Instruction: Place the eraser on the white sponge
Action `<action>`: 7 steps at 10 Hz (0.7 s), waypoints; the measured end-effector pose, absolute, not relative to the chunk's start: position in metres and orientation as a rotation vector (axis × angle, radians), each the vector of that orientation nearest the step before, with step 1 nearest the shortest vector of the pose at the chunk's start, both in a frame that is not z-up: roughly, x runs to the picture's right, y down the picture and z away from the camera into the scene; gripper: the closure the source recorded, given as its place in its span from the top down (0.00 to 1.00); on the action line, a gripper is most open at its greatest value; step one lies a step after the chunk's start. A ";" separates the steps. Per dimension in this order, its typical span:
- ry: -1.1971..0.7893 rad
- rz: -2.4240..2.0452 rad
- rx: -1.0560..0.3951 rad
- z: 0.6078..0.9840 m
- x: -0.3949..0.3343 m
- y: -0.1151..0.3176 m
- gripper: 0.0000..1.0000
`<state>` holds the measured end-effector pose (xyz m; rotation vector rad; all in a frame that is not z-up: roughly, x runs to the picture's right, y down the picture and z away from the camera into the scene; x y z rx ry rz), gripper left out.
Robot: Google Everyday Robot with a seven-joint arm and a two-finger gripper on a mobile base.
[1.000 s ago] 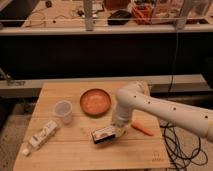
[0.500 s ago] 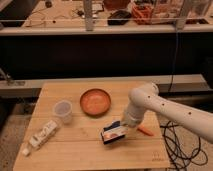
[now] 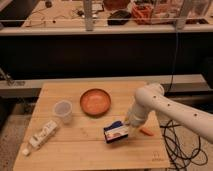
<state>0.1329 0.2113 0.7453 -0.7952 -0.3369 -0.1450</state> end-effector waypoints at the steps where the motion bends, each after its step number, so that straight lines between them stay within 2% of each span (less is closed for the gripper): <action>1: -0.330 -0.140 -0.797 0.746 0.134 0.212 0.00; 5: -0.337 -0.094 -0.779 0.783 0.123 0.182 0.00; 7: -0.329 -0.076 -0.776 0.787 0.121 0.178 0.00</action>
